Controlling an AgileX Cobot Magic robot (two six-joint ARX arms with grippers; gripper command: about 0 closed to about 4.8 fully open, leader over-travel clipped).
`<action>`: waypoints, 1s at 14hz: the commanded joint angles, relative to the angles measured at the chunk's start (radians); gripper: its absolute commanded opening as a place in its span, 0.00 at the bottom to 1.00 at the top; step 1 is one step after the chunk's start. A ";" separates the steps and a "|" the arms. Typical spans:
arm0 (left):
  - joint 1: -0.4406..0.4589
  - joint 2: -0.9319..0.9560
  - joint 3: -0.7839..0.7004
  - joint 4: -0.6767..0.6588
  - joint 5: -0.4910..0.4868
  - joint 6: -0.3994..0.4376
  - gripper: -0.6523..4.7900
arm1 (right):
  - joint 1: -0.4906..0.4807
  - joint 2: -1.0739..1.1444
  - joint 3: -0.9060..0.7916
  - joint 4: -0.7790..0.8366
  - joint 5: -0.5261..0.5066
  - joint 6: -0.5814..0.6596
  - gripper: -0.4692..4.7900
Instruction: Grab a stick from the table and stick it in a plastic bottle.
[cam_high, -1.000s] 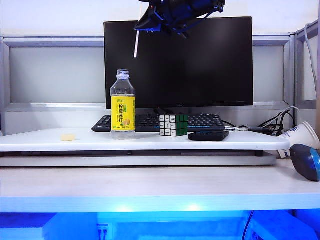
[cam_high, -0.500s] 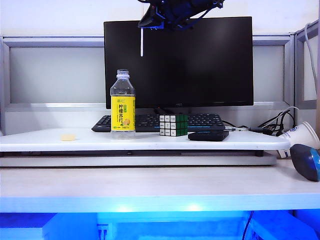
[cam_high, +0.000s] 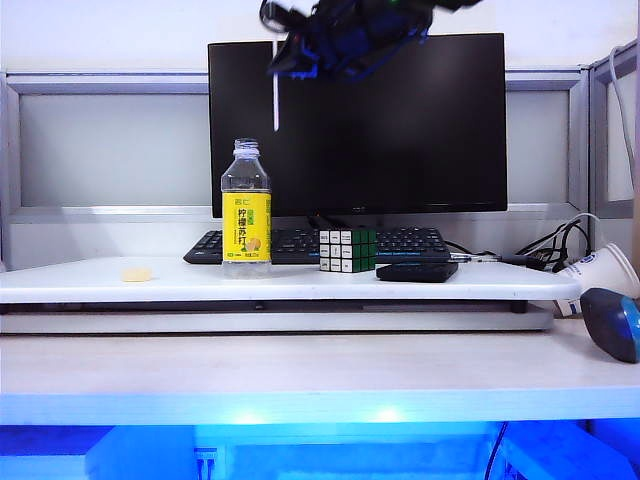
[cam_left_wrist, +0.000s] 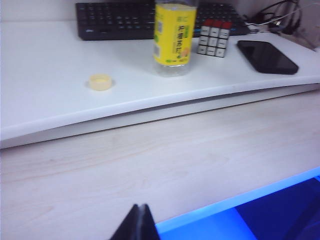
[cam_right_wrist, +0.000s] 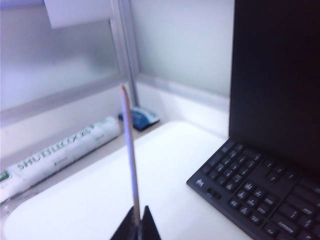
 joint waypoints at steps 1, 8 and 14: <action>0.000 0.001 0.002 -0.006 0.018 0.004 0.11 | 0.018 0.056 0.118 -0.027 -0.006 -0.010 0.07; 0.000 0.001 0.002 -0.006 0.018 0.004 0.11 | 0.024 0.108 0.225 -0.053 -0.001 -0.010 0.07; 0.000 0.001 0.002 -0.006 0.019 0.004 0.11 | 0.040 0.148 0.258 -0.049 -0.004 -0.009 0.07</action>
